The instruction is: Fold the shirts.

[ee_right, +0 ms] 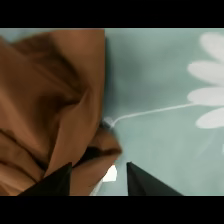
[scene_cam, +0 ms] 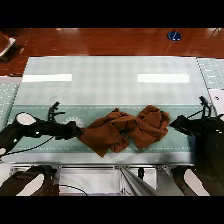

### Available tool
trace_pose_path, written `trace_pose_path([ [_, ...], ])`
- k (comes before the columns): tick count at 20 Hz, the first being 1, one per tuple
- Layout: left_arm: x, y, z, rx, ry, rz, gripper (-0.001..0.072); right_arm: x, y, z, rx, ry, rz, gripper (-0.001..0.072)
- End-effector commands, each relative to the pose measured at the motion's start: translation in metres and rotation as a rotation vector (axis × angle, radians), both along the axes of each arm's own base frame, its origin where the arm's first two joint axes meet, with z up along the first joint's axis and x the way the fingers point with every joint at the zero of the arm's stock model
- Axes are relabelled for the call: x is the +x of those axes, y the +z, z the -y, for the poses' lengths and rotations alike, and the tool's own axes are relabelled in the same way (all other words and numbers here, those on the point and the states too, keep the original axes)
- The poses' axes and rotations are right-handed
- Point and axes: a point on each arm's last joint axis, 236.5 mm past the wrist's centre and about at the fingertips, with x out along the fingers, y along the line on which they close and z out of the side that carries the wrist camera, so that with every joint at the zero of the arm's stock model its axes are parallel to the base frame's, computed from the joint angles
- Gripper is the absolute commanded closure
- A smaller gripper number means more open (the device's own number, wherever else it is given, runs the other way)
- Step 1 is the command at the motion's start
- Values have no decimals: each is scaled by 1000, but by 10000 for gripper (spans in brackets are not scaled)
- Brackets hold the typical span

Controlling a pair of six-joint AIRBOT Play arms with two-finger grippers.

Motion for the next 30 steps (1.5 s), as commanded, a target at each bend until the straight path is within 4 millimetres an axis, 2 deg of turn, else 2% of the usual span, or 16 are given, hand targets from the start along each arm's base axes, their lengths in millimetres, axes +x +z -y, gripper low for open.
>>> trace_pose_path([
  [1, 2, -8, 26, -59, -52, 22, 691, -13, -17, -21, 50, 49, -76, 310],
  [6, 3, -8, 26, -57, -51, 27, 691, -16, -33, -51, 98, 121, -138, 310],
  [7, 3, -8, 26, -57, -50, 27, 691, -13, -35, -59, 114, 127, -131, 347],
  [9, 7, -4, 27, -59, -60, 49, 691, 5, -31, -76, 147, 141, -53, 683],
  [11, 28, 16, 30, -69, -70, 127, 691, 32, -3, -86, 188, 184, 48, 682],
  [13, 69, 65, 32, -86, -59, 288, 691, 73, 56, -85, 171, 245, 199, 683],
  [14, 94, 105, 30, -94, -46, 409, 691, 100, 103, -81, 139, 267, 329, 683],
  [16, 138, 203, 17, -95, 4, 683, 691, 145, 216, -69, 25, 284, 618, 683],
  [18, 157, 314, -6, -78, 80, 968, 691, 157, 336, -56, -108, 282, 881, 683],
  [20, 148, 409, -31, -49, 150, 1208, 691, 137, 433, -48, -226, 271, 1089, 683],
  [21, 136, 447, -42, -30, 178, 1305, 691, 120, 471, -46, -274, 263, 1175, 683],
  [22, 120, 483, -52, -5, 205, 1398, 691, 99, 505, -44, -321, 251, 1260, 683],
  [24, 83, 535, -69, 58, 256, 1551, 691, 53, 552, -41, -409, 225, 1391, 683],
  [25, 63, 554, -76, 101, 284, 1617, 691, 33, 565, -37, -452, 205, 1430, 683],
  [27, 28, 576, -89, 236, 337, 1719, 691, -8, 580, -25, -546, 151, 1476, 683],
  [30, -21, 587, -105, 514, 410, 1815, 691, -53, 585, -11, -636, 86, 1486, 683],
])
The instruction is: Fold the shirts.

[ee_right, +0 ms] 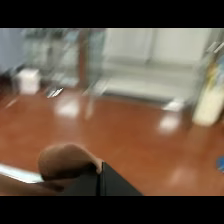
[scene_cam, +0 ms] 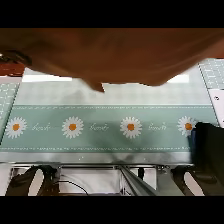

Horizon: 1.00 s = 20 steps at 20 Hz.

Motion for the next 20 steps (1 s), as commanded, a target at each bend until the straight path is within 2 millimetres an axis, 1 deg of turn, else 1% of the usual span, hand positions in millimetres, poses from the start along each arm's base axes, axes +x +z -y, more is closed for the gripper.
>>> trace_pose_path([
  [1, -65, 24, -14, 152, 259, 144, 691, -62, 15, 24, -37, -141, 77, 682],
  [3, -96, 28, -12, 184, 331, 195, 691, -81, 14, 31, -35, -183, 86, 683],
  [5, -109, 26, -9, 192, 349, 202, 691, -84, 9, 32, -28, -190, 65, 683],
  [7, -106, 19, -10, 198, 346, 175, 691, -76, -3, 31, -17, -180, 22, 683],
  [8, -97, 12, -14, 188, 341, 147, 691, -67, -13, 30, -9, -169, -13, 683],
  [9, -85, 1, -20, 163, 335, 108, 691, -57, -27, 26, -2, -149, -57, 683],
  [10, -69, -15, -25, 130, 316, 54, 691, -45, -44, 20, 12, -114, -113, 682],
  [12, -29, -59, -29, 44, 223, -75, 691, -15, -89, 1, 63, -19, -248, 683],
  [14, 15, -118, -30, -23, 124, -236, 691, 19, -143, -17, 113, 77, -402, 683],
  [15, 36, -151, -33, -44, 87, -320, 691, 38, -169, -24, 143, 120, -467, 683],
  [17, 76, -212, -43, -86, 61, -474, 691, 83, -222, -33, 210, 179, -578, 683],
  [19, 113, -257, -55, -116, 64, -581, 691, 128, -274, -39, 246, 201, -683, 683],
  [20, 131, -275, -60, -134, 67, -624, 691, 150, -297, -45, 257, 216, -728, 683],
])
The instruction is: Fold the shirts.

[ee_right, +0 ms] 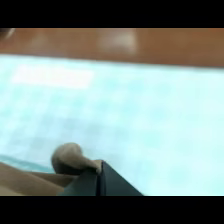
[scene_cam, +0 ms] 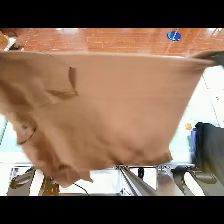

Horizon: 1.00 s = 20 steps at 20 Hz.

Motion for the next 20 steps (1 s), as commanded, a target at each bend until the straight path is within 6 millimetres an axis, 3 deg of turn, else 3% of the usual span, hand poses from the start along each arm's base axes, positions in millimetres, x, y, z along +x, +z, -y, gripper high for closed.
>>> trace_pose_path([
  [1, 61, -84, -12, -81, 0, -177, 691, 76, -90, -28, 105, 66, -148, 683],
  [5, 119, -153, -21, -117, 67, -274, 691, 167, -165, -41, 219, 33, -277, 683],
  [8, 137, -199, -10, -128, 60, -359, 690, 212, -204, -45, 293, 11, -387, 682],
  [9, 139, -210, -5, -131, 50, -385, 680, 222, -214, -43, 318, -9, -419, 605],
  [10, 140, -218, -1, -146, 45, -413, 525, 230, -223, -40, 348, -30, -451, 354],
  [11, 138, -223, 2, -153, 32, -432, 252, 231, -229, -34, 366, -40, -486, 300],
  [12, 134, -223, 1, -154, 12, -455, 199, 228, -231, -26, 374, -42, -514, 300],
  [14, 120, -220, -12, -155, -29, -518, 199, 212, -228, 1, 353, -34, -555, 301],
  [16, 99, -214, -36, -190, -44, -584, 199, 173, -221, 28, 287, 43, -633, 307],
  [18, 67, -215, -66, -220, -27, -661, 199, 130, -215, 61, 122, 72, -702, 307],
  [20, 28, -228, -91, -214, 6, -761, 199, 108, -202, 99, 55, -67, -677, 307],
])
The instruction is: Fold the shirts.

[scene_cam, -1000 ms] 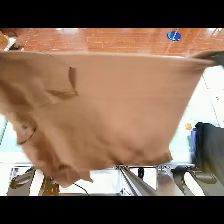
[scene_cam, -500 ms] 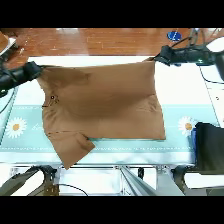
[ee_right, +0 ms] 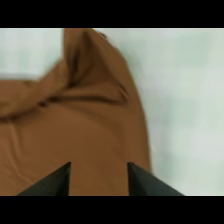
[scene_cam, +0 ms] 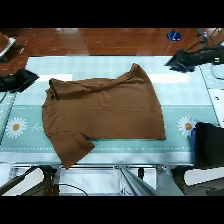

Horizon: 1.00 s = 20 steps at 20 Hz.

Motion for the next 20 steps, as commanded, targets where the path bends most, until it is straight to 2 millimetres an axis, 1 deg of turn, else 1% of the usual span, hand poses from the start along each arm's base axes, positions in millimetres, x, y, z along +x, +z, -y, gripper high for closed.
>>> trace_pose_path([
  [1, -72, -21, -32, -29, 7, -191, 199, -53, 13, 55, -131, -89, -29, 307],
  [2, -87, -34, -37, -55, 64, -221, 199, -66, 14, 65, -137, -154, 1, 306],
  [3, -100, -50, -36, -92, 115, -256, 199, -83, 9, 70, -141, -206, 14, 306],
  [5, -129, -88, -18, -158, 127, -349, 199, -128, -15, 71, -135, -295, -1, 306],
  [6, -142, -104, -8, -184, 116, -393, 199, -153, -31, 67, -127, -328, -21, 306],
  [8, -157, -121, 5, -216, 110, -445, 199, -198, -62, 55, -103, -374, -69, 306],
  [9, -165, -126, 8, -216, 99, -474, 199, -213, -73, 46, -78, -392, -82, 306],
  [11, -184, -137, 8, -191, 82, -546, 199, -230, -89, 17, 26, -405, -104, 306],
  [12, -189, -141, 8, -183, 75, -567, 199, -236, -95, 4, 73, -392, -121, 306],
  [13, -191, -143, 9, -190, 74, -574, 199, -242, -101, -4, 94, -378, -142, 306],
  [15, -191, -146, 13, -215, 72, -583, 199, -247, -106, -10, 92, -353, -160, 306],
  [18, -187, -150, 8, -204, 86, -575, 200, -248, -105, -13, 100, -347, -165, 306],
  [20, -188, -151, 9, -206, 81, -581, 200, -250, -105, -14, 102, -339, -167, 306],
])
